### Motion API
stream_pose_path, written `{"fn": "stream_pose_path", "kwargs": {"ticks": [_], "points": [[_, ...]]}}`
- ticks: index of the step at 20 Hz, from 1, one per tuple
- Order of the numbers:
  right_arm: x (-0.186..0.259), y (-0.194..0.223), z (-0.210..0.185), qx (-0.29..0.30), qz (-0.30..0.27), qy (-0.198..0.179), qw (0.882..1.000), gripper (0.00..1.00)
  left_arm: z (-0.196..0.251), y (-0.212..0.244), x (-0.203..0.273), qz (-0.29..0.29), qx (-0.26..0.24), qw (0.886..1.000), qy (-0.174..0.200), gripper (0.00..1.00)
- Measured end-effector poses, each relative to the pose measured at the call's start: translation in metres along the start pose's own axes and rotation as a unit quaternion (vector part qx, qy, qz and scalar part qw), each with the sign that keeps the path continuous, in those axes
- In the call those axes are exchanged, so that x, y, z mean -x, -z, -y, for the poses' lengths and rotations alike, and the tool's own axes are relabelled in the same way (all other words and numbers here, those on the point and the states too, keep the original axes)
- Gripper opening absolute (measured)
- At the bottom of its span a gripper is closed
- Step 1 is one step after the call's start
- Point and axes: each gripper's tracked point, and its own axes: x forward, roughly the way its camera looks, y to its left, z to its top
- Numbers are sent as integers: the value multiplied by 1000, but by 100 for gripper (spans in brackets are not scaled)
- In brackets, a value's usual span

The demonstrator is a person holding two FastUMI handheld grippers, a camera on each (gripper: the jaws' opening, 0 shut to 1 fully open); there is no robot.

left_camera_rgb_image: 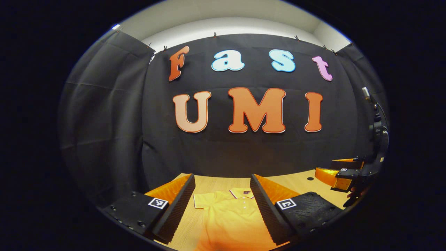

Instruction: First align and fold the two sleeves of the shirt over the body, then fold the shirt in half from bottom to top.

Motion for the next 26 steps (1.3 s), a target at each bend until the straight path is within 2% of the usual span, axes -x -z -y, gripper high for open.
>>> {"fn": "stream_pose_path", "kwargs": {"ticks": [4,7,14,19,26], "points": [[-33,29,27,-2,-60,38,997,96,-22,-5,-10,8,-8,1000,-7,97],[-60,48,48,5,-103,63,993,96,-39,5,-19,-7,-9,1000,-9,97],[-105,78,61,-19,-193,72,978,96,-75,18,-24,-26,-12,999,-20,97],[-130,109,58,-44,-261,66,962,96,-109,26,-21,-37,-7,998,-49,97],[-161,152,58,-80,-355,58,930,95,-141,43,-19,-55,-11,995,-84,97]]}}
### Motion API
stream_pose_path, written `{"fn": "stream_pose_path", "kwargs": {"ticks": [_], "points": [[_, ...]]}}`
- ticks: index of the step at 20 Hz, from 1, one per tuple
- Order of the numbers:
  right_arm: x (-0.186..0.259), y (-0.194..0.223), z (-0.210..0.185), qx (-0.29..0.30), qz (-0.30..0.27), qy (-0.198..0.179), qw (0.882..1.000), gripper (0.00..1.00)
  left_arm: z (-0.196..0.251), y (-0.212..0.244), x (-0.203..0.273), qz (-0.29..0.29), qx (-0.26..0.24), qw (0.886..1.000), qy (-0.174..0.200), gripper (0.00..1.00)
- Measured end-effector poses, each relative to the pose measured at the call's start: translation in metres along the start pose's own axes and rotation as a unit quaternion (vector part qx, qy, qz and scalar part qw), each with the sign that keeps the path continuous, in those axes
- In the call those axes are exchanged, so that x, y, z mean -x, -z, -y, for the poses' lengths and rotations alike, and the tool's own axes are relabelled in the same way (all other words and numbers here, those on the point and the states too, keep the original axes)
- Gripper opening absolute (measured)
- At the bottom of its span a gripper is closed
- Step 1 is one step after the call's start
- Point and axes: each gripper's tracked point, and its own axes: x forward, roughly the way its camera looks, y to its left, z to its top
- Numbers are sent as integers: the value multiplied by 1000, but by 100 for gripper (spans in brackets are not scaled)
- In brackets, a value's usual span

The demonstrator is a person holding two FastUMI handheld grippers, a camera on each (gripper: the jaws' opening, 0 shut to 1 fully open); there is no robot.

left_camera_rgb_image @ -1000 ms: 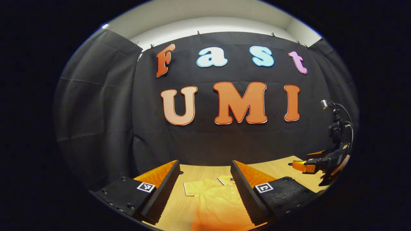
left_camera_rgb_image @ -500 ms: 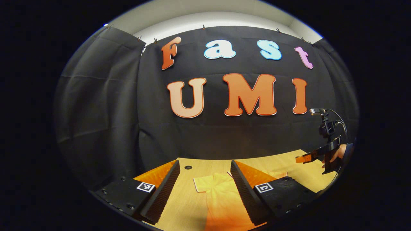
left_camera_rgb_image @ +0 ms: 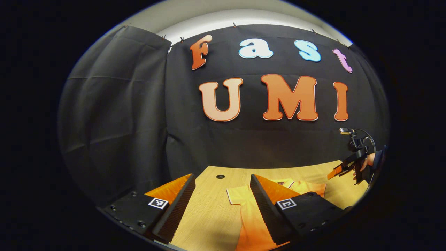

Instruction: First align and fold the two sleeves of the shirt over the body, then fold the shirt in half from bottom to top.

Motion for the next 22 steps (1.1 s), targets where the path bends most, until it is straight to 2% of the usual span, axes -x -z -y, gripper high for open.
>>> {"fn": "stream_pose_path", "kwargs": {"ticks": [5,8,14,17,22], "points": [[-31,5,9,-2,-60,1,998,94,-19,30,-6,-39,26,998,-31,97],[-47,6,10,-23,-93,-3,995,92,-29,33,-12,-43,22,998,-51,97],[-83,15,13,-24,-142,3,990,91,-20,40,-22,-58,17,997,-57,96],[-99,25,9,-54,-181,-4,982,90,-20,41,-27,-61,6,996,-66,97],[-118,27,26,-52,-191,36,980,90,-19,44,-35,-73,7,995,-69,97]]}}
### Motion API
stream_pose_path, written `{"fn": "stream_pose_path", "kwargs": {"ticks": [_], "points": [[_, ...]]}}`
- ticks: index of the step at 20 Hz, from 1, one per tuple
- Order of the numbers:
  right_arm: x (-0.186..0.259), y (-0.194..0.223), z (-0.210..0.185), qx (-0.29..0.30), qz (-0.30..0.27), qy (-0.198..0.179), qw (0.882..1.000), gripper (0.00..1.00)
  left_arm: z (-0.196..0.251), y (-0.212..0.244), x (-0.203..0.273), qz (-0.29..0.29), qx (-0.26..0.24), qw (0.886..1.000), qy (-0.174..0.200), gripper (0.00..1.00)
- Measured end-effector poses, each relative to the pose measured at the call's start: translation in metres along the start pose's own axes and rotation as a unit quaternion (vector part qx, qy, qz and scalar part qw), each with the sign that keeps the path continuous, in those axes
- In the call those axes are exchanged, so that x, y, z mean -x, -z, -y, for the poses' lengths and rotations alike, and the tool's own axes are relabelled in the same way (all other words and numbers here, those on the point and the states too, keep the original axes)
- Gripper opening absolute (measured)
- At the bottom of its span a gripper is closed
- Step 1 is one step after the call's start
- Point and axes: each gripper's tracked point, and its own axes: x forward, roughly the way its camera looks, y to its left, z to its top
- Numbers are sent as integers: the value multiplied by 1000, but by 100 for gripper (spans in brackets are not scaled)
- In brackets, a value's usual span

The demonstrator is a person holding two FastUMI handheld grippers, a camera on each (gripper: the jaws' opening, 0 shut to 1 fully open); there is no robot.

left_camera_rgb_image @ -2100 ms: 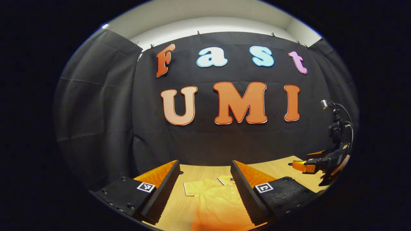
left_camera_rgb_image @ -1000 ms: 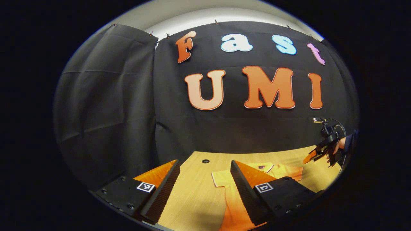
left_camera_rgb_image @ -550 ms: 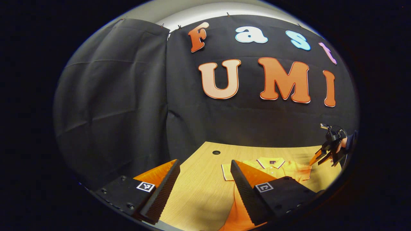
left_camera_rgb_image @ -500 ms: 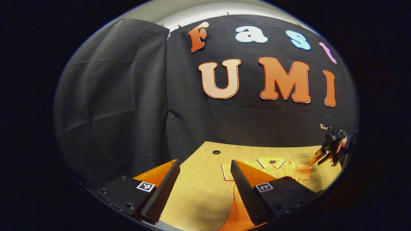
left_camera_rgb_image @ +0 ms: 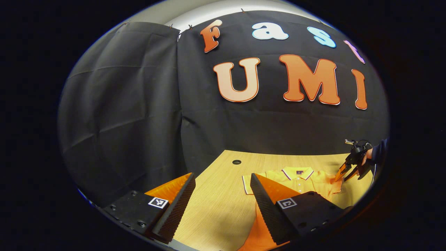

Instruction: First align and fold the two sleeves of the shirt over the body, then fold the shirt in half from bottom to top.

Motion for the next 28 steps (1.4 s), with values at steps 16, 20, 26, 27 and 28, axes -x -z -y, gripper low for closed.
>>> {"fn": "stream_pose_path", "kwargs": {"ticks": [16,20,26,27,28], "points": [[2,-9,-2,-94,20,-39,995,8,-10,16,-18,-18,13,1000,3,98],[19,-17,-23,-61,39,-45,996,8,-11,21,-19,-24,26,999,8,98],[47,-27,-75,-14,61,-65,996,7,-12,22,-18,-21,29,999,16,98],[47,-25,-83,-9,57,-69,996,7,-13,22,-19,-21,31,999,17,98],[46,-24,-91,-11,56,-73,996,7,-15,26,-19,-24,33,999,19,98]]}}
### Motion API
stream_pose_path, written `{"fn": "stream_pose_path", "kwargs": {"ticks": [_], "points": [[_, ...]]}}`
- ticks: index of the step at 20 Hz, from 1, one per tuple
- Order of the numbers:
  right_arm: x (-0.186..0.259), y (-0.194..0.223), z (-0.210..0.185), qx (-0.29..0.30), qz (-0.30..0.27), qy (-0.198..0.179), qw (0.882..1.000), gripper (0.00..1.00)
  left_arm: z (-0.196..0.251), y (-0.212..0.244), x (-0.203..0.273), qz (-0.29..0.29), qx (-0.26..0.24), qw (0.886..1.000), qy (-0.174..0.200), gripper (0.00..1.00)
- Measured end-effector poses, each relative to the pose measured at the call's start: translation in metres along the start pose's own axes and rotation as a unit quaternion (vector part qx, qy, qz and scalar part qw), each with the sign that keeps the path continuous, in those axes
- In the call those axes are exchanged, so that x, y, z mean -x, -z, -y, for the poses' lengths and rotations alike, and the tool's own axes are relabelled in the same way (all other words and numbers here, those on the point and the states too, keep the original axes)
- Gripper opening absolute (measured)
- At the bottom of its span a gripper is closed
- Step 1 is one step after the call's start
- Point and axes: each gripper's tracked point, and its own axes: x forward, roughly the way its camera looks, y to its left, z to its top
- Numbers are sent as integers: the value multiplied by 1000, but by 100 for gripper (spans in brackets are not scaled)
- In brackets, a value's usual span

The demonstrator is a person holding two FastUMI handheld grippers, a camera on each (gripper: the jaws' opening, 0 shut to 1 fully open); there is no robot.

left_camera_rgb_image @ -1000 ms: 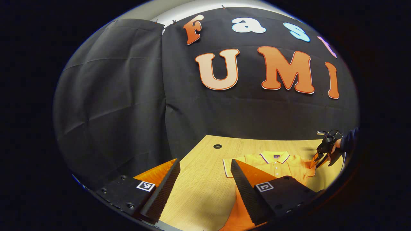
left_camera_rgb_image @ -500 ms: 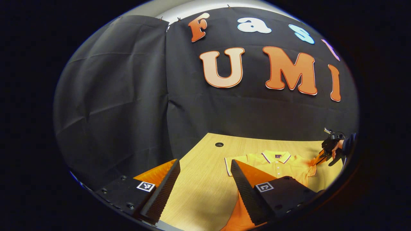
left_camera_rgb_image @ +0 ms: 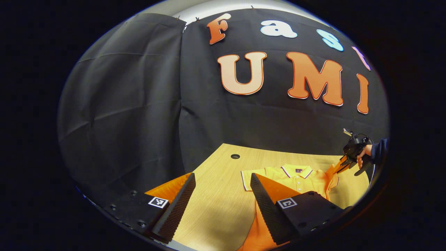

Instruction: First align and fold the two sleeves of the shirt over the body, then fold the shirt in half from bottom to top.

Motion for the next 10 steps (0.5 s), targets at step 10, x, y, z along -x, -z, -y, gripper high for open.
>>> {"fn": "stream_pose_path", "kwargs": {"ticks": [10], "points": [[12,10,-51,-13,12,-26,1000,47,-1,25,-37,-65,-12,996,57,98]]}}
